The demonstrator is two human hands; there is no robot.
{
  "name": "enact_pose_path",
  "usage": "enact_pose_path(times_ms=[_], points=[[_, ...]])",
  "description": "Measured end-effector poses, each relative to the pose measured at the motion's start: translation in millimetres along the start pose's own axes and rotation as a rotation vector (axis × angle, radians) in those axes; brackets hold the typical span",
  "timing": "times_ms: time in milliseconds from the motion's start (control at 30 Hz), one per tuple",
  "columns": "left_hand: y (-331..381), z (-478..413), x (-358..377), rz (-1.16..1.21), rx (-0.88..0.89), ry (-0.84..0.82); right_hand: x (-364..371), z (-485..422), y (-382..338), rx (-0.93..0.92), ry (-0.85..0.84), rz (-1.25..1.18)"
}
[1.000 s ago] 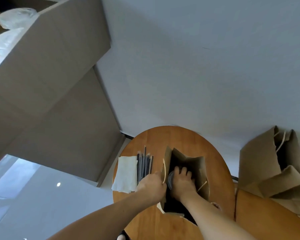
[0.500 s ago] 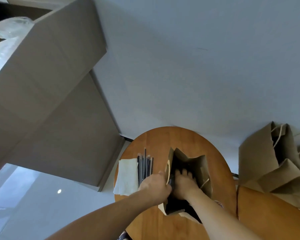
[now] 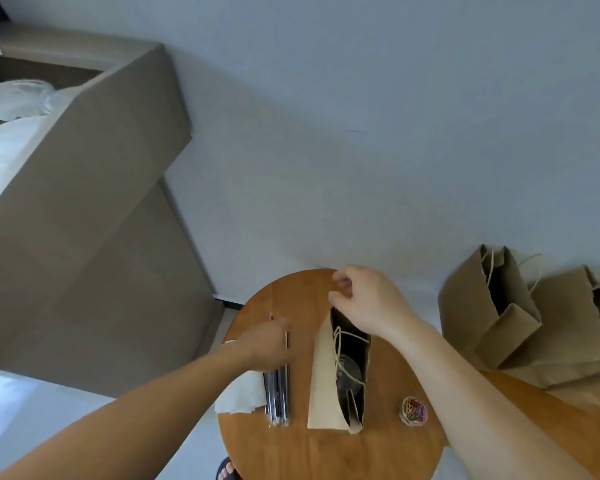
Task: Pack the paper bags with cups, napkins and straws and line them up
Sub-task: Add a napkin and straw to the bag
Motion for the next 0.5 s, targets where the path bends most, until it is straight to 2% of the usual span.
enact_pose_path(times_ms=[100, 233, 367, 500], points=[[-35, 9, -15, 0.063, -0.085, 0.104, 56, -14, -27, -0.026, -0.026, -0.172], [-87, 21, -14, 0.135, -0.228, 0.108, 151, -36, -36, 0.099, -0.196, -0.263], [-129, 19, 9, 0.189, -0.326, 0.093, 233, -52, -12, 0.268, -0.3, -0.23], [-160, 7, 39, 0.267, -0.39, 0.087, 293, -58, 16, 0.437, -0.268, -0.184]])
Point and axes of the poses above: each hand's wrist, its own z-axis away from the middle knuckle, its own x-axis out of the palm, y = z × x, the point moved 2 cm from there along -z, towards the middle knuckle, and after that the axes turned 6 degrees about -z, right-handed, at the moved point
